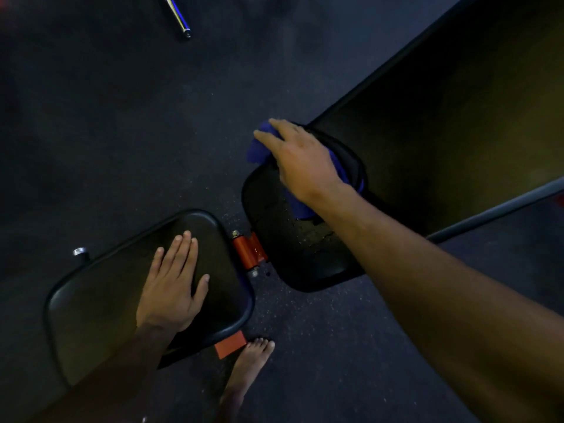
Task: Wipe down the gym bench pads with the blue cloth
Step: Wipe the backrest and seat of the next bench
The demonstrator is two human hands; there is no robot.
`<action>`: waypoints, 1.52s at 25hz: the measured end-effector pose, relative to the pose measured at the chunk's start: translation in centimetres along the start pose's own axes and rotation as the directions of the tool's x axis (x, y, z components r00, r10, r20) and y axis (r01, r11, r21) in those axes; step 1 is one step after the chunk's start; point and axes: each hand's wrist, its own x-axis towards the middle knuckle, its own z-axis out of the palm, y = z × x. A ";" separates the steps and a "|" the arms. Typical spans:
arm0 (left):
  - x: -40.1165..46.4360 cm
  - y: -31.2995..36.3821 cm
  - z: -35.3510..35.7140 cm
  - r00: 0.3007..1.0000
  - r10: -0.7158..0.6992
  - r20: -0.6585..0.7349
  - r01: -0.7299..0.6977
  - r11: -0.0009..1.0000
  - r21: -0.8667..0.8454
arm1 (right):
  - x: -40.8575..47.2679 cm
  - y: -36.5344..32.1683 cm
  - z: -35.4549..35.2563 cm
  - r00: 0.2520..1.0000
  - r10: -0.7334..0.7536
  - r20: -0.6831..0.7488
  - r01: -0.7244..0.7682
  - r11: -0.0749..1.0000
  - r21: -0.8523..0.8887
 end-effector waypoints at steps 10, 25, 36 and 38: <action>-0.1 -0.1 0.3 1.000 0.009 -0.016 -0.009 1.000 0.001 | -16.7 3.8 -2.0 0.969 0.233 -0.087 -0.246 0.945 -0.214; -0.2 -0.1 0.5 1.000 0.002 -0.015 -0.001 0.999 0.044 | -15.8 -9.6 5.5 0.994 0.084 0.075 -0.092 0.991 0.099; -0.4 -0.1 0.4 1.000 0.004 -0.015 -0.003 0.999 0.035 | -15.9 -3.9 5.1 0.969 0.222 -0.108 -0.236 0.960 -0.149; -0.3 0.0 0.4 1.000 0.003 -0.008 -0.003 0.999 0.036 | -16.1 -5.5 6.8 0.991 0.132 -0.035 -0.136 0.980 -0.144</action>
